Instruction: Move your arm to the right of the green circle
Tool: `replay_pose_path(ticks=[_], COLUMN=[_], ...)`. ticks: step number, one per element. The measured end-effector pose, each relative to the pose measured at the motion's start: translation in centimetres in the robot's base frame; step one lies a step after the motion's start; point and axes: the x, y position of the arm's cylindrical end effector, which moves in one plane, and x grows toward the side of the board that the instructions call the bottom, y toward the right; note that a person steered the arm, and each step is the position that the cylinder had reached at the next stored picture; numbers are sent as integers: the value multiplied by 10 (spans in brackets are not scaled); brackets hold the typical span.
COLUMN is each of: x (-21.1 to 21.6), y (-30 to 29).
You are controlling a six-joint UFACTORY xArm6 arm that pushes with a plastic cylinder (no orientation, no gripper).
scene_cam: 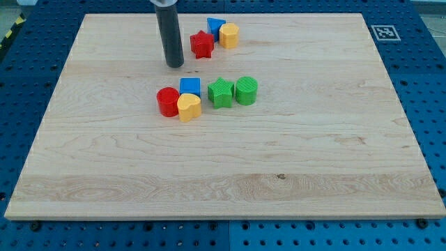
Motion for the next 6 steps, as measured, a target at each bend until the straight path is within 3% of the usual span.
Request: replay_pose_path(ticks=[4, 6], x=[-24, -7], y=[2, 18])
